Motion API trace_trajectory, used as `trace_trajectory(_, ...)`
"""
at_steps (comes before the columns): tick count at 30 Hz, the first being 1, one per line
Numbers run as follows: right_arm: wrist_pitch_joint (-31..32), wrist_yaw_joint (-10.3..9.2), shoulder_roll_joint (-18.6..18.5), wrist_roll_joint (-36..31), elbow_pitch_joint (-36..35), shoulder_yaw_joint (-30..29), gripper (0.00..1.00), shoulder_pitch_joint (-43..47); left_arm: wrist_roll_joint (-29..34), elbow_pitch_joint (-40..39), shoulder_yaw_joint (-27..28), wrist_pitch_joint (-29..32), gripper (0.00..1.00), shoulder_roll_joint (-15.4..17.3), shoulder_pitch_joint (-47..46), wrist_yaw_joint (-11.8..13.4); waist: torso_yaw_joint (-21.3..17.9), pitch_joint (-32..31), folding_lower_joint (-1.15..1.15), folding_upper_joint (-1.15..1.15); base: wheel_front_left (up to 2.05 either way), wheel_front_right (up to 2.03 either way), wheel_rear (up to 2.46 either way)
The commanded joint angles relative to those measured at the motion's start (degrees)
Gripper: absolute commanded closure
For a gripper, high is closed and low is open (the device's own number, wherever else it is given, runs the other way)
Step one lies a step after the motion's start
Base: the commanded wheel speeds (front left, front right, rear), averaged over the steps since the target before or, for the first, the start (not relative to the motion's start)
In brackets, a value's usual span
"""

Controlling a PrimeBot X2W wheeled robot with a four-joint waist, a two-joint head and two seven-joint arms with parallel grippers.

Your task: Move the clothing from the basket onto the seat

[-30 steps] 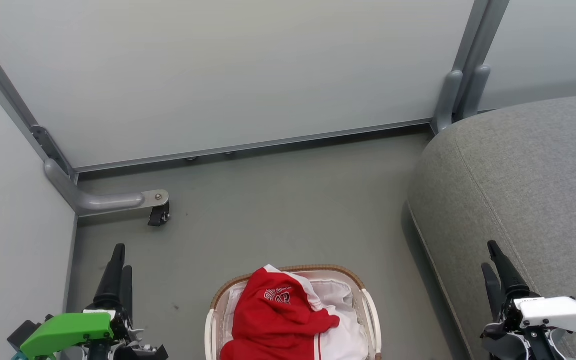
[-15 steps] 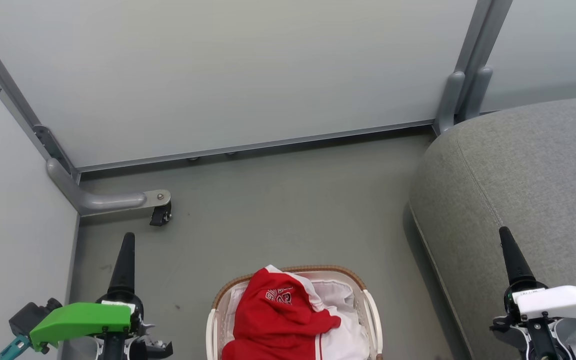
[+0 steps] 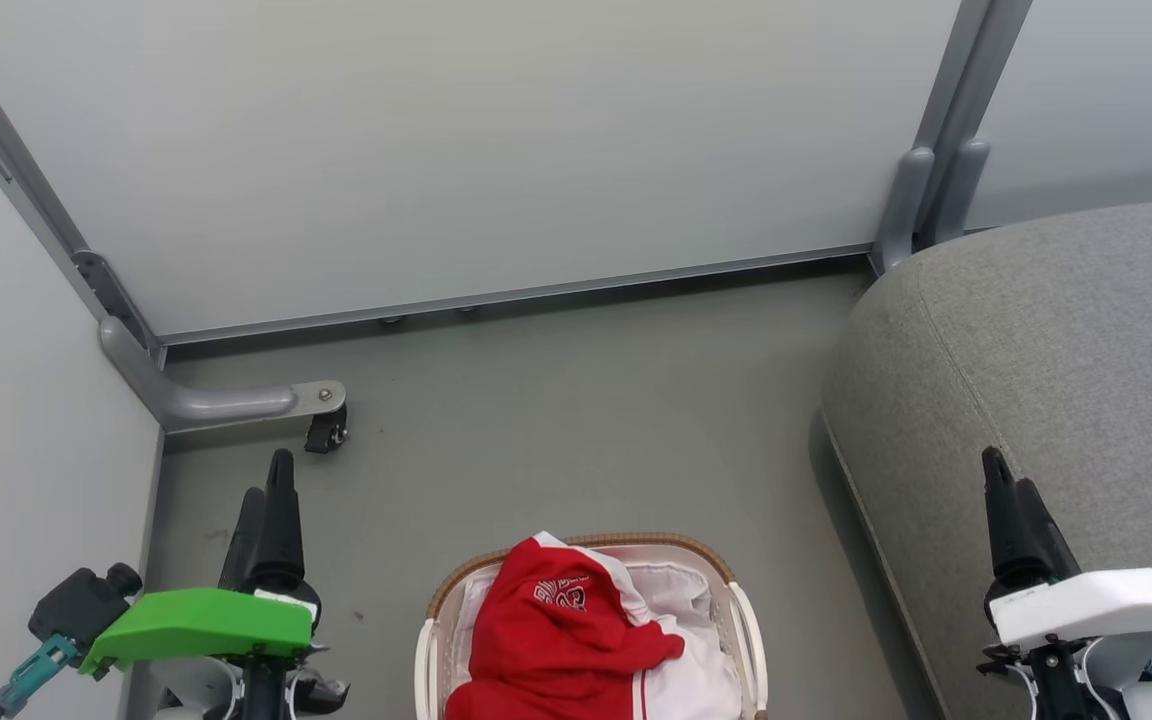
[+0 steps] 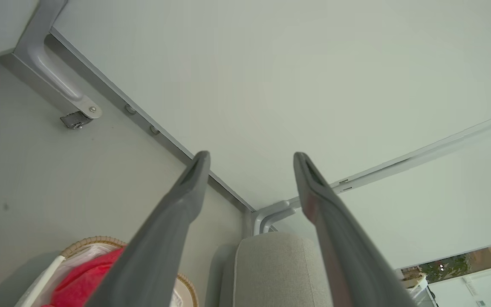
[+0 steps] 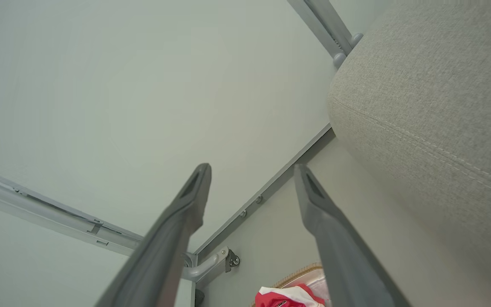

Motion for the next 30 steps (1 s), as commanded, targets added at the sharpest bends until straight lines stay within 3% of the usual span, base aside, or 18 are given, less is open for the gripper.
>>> trace_trajectory(1, -0.7, 0.01, -0.5, -3.1, -1.0, 0.3, 0.00, 0.3, 2.7, -0.9, -0.4, -0.6, 0.00, 0.4, -0.8, 0.1, 0.1, 0.0, 0.00, 0.00, 0.00, 0.00, 0.00)
trace_trajectory(14, -3.0, 0.02, -0.6, -15.7, -1.2, 0.4, 0.00, 1.4, 16.2, -0.1, -2.1, -3.0, 0.00, 0.5, 0.6, 0.8, 0.6, -0.3, 0.00, 0.00, 0.00, 0.00, 0.00)
trace_trajectory(30, -5.6, 0.02, -0.7, -28.5, -0.6, 1.0, 0.00, 2.4, 26.3, 2.4, -3.9, -5.5, 0.00, 0.5, 1.4, 1.7, 1.2, -0.6, 0.00, 0.00, 0.00, 0.00, 0.00)
